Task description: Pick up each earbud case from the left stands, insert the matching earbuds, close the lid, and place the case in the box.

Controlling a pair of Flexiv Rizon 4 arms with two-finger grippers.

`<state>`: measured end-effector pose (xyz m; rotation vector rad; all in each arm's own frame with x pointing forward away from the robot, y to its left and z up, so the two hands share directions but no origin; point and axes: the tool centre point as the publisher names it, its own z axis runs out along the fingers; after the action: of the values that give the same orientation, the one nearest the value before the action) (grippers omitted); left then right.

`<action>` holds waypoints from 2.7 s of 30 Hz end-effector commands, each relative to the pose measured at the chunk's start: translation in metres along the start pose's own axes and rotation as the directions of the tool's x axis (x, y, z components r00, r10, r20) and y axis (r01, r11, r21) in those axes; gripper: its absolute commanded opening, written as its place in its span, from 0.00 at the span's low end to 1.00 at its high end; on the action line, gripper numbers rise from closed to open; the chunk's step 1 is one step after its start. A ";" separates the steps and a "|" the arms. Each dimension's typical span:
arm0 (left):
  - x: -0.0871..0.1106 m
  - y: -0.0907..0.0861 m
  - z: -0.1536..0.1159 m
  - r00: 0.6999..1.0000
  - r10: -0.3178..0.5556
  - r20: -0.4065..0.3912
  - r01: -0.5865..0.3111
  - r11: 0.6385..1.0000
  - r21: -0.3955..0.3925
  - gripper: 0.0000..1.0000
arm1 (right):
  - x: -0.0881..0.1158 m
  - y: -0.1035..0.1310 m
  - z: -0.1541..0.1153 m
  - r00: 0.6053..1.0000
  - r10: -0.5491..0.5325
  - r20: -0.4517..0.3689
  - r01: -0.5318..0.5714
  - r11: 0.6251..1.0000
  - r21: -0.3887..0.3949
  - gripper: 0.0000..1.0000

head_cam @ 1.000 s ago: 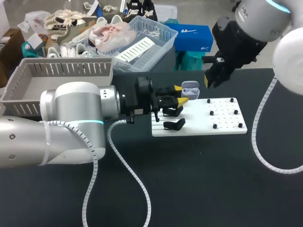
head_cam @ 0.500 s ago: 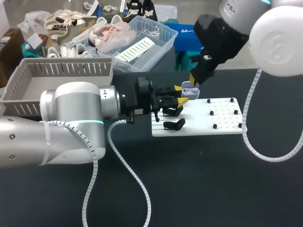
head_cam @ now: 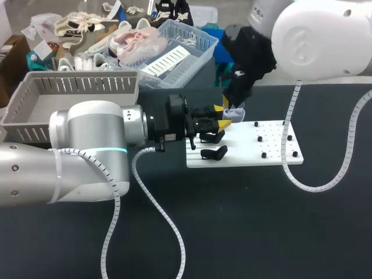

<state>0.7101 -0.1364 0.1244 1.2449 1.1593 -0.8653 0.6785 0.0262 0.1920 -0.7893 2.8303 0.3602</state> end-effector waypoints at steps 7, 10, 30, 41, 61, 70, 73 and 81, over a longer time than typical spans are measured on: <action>0.000 0.000 0.000 1.000 0.001 0.001 -0.001 1.000 -0.004 0.00 | -0.004 -0.003 0.009 0.999 0.010 -0.030 -0.010 1.000 0.010 0.00; 0.000 0.000 0.000 1.000 0.001 0.001 -0.001 1.000 -0.004 0.00 | -0.004 -0.005 0.011 0.999 0.012 -0.033 -0.012 1.000 0.011 0.00; 0.000 0.000 0.000 1.000 0.001 0.001 -0.001 1.000 -0.004 0.00 | -0.005 -0.011 0.017 0.999 0.025 -0.038 -0.024 1.000 0.011 0.00; 0.000 0.000 0.000 1.000 0.001 0.001 -0.001 1.000 -0.004 0.00 | -0.006 -0.011 0.019 0.999 0.021 -0.040 -0.021 1.000 0.000 0.00; 0.000 0.000 0.000 1.000 0.001 0.001 -0.001 1.000 -0.004 0.00 | -0.005 -0.009 0.026 0.998 0.022 -0.052 -0.023 1.000 -0.007 0.00; 0.000 0.000 0.000 1.000 0.001 0.001 -0.001 1.000 -0.004 0.00 | -0.005 -0.009 0.025 0.999 0.027 -0.047 -0.028 1.000 -0.010 0.22; 0.000 0.000 0.000 1.000 0.001 0.001 -0.001 1.000 -0.004 0.00 | -0.005 -0.009 0.024 0.999 0.027 -0.043 -0.027 1.000 -0.011 0.27; 0.000 0.000 0.000 1.000 0.001 0.001 -0.001 1.000 -0.004 0.00 | -0.004 -0.008 0.022 0.999 0.026 -0.043 -0.027 1.000 -0.005 0.31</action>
<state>0.7101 -0.1363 0.1244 1.2449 1.1591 -0.8654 0.6890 0.0278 0.1688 -0.7721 2.8839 0.3644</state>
